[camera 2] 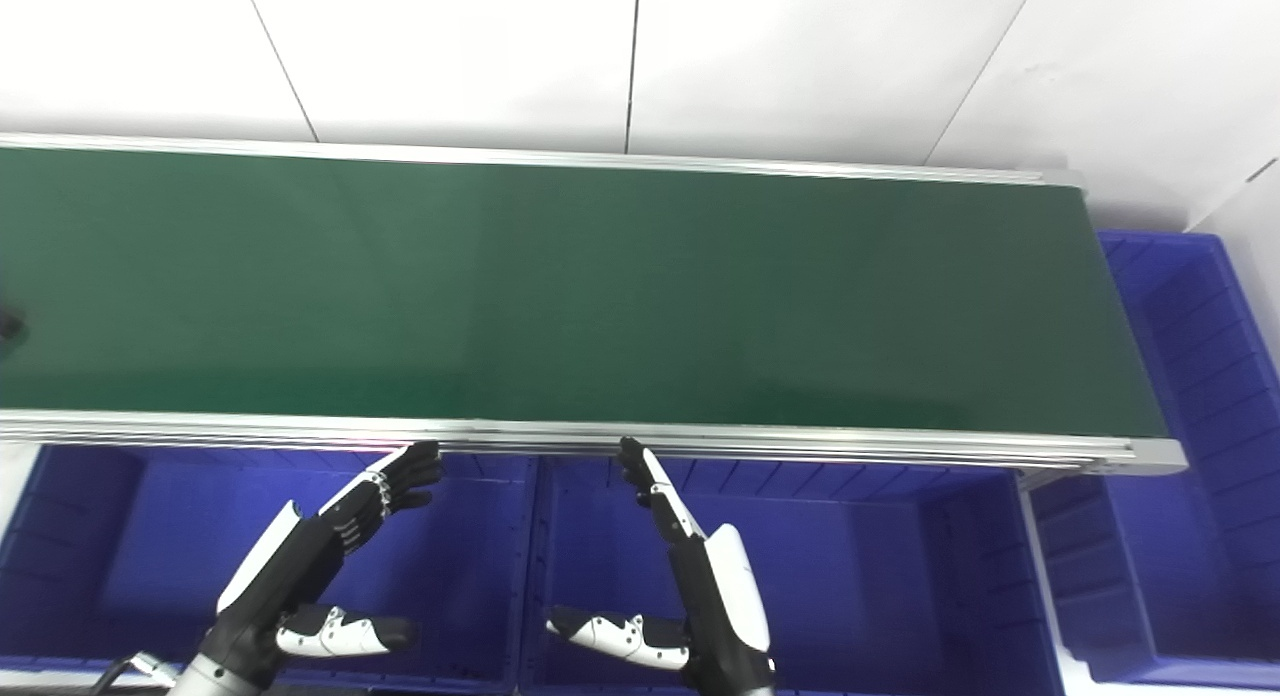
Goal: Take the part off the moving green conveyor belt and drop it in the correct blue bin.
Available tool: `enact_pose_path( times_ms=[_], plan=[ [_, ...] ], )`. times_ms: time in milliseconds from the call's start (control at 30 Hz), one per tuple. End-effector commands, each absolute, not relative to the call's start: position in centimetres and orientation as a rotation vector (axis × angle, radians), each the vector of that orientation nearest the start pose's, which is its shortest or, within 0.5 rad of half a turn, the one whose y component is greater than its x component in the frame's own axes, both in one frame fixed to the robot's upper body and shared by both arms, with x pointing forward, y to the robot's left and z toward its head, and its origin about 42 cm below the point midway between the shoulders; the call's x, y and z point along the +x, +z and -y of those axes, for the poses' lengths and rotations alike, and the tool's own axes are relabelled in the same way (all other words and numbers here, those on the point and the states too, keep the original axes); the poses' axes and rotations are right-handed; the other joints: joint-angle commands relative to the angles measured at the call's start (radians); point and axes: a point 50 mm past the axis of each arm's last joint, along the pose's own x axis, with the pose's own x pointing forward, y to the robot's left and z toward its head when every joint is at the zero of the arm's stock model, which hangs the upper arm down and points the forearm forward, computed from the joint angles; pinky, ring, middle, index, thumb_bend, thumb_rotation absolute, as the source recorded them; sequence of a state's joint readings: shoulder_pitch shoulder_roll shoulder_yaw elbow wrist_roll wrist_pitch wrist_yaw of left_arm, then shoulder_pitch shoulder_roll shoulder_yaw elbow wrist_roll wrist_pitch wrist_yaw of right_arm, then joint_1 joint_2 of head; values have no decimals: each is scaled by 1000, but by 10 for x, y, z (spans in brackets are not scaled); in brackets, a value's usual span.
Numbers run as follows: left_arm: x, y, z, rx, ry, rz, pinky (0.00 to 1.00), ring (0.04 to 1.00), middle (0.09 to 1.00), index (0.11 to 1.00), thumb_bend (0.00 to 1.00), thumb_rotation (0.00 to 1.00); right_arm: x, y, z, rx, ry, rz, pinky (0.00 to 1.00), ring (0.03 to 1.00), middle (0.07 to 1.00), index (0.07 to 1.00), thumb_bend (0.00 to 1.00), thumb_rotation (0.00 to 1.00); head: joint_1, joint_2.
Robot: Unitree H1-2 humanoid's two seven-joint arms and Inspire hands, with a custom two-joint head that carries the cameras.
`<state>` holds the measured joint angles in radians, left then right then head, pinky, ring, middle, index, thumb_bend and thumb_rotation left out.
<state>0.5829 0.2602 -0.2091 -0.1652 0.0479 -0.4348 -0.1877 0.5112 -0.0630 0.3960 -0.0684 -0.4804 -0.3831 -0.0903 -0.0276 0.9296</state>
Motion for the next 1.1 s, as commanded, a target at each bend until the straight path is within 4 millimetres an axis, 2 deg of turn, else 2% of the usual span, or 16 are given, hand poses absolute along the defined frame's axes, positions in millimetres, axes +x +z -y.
enact_pose_path(
  times_ms=[0,267,500,800,1067],
  plan=[
    [70,73,-239,180,-379,38,848,891,910,907,781,518,90,55,133,-318,335,87,837,885,909,961,831,574,1,0],
    [70,73,-238,183,-382,38,847,890,910,908,778,522,90,55,134,-325,338,87,838,887,914,966,837,595,0,0],
    [69,73,-237,184,-381,37,848,891,911,908,776,520,90,54,135,-311,335,90,830,882,911,961,834,571,4,-2],
    [70,72,-230,191,-382,42,837,887,911,908,783,531,90,53,142,-311,338,74,837,887,917,965,840,584,18,-12],
    [71,71,-224,204,-386,49,837,891,910,908,796,528,89,51,148,-305,336,76,836,881,907,962,831,554,31,-22]
  ],
)
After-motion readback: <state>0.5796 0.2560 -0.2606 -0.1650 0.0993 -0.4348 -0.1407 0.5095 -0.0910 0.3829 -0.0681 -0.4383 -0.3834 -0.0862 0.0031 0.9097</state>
